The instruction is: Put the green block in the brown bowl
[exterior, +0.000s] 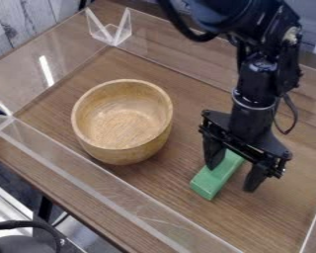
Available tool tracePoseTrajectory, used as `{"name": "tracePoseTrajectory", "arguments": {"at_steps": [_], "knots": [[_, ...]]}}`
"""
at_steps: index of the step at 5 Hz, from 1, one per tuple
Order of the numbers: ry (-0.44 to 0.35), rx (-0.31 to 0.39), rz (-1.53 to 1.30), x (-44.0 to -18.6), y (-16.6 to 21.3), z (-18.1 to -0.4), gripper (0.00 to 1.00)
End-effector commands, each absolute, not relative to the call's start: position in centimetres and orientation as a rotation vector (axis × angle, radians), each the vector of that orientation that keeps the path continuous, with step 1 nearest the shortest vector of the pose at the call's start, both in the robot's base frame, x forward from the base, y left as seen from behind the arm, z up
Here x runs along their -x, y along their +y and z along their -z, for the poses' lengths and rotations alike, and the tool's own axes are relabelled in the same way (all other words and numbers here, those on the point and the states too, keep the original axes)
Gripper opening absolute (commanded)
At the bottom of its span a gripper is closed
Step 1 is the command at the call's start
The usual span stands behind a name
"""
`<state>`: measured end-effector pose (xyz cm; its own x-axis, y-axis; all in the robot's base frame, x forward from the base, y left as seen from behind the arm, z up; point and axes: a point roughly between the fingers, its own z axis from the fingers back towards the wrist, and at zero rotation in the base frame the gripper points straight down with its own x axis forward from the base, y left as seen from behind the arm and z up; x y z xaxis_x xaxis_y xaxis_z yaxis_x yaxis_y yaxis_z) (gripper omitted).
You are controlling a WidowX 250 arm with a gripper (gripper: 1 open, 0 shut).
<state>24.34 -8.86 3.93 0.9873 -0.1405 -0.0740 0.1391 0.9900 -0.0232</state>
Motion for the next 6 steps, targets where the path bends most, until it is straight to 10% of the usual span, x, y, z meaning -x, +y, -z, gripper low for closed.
{"name": "tracePoseTrajectory", "arguments": {"at_steps": [1, 5, 6], "knots": [[0.017, 0.029, 0.148, -24.94, -9.29, -5.22, 1.0], [-0.004, 0.027, 0.126, -25.24, -9.08, -5.06, 1.0], [-0.003, 0.028, 0.121, -25.35, -8.94, -4.78, 0.0]]}}
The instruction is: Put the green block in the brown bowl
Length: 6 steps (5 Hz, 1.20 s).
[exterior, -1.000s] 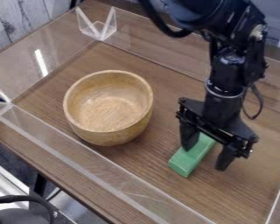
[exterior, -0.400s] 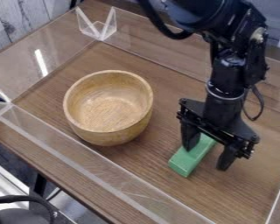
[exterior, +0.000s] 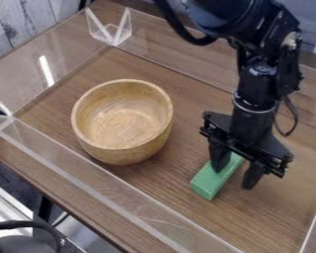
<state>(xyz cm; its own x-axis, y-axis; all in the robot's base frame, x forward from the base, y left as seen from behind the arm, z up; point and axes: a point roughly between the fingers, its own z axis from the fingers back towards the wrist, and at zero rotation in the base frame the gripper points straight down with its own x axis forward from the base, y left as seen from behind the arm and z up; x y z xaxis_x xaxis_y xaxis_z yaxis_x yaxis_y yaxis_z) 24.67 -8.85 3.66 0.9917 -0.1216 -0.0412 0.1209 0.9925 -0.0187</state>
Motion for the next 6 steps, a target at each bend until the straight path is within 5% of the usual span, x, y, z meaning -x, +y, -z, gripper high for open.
{"name": "tracePoseTrajectory", "arguments": {"at_steps": [1, 5, 6], "knots": [[-0.001, 0.032, 0.12, -25.3, -8.9, -4.8, 0.0], [-0.128, 0.036, 0.057, -25.8, -5.2, -13.7, 0.0], [-0.118, 0.04, 0.072, -25.5, -5.8, -12.0, 0.0]]}}
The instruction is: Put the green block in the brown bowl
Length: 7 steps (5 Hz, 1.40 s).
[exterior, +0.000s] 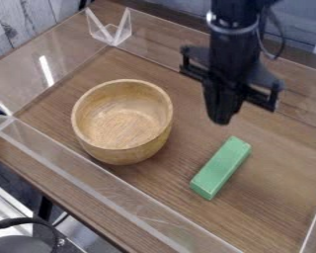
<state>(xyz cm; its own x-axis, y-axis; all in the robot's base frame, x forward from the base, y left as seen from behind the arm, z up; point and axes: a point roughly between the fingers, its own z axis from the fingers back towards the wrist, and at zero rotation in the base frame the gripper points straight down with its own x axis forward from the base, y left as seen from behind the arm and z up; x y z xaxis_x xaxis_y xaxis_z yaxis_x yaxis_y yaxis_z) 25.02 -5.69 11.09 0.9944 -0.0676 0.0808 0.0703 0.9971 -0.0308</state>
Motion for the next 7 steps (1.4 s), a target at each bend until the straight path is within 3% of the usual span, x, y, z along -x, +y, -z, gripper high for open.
{"name": "tracePoseTrajectory", "arguments": {"at_steps": [1, 6, 7], "knots": [[-0.101, 0.043, 0.084, -25.3, -6.1, -10.3, 1.0], [-0.041, 0.028, 0.094, -25.7, -6.5, -5.1, 1.0], [-0.035, 0.03, 0.09, -25.7, -6.5, -4.7, 0.0]]}}
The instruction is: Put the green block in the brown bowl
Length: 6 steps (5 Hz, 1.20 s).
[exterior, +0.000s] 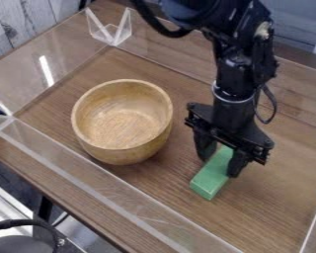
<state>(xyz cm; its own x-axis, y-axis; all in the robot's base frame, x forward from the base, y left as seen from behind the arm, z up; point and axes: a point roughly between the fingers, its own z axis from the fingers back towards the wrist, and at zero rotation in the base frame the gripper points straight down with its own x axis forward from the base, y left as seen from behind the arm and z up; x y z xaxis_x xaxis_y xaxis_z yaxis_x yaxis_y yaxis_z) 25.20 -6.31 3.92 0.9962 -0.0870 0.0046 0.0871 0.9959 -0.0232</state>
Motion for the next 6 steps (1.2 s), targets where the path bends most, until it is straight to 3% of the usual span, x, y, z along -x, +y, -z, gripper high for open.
{"name": "tracePoseTrajectory", "arguments": {"at_steps": [1, 3, 5, 6], "knots": [[-0.035, 0.038, 0.089, -25.7, -6.4, -5.1, 0.0], [-0.068, 0.054, 0.086, -25.7, -5.7, -8.0, 0.0], [-0.131, 0.059, 0.05, -26.2, -3.6, -12.7, 0.0], [-0.116, 0.061, 0.074, -25.7, -4.6, -11.0, 0.0]]}}
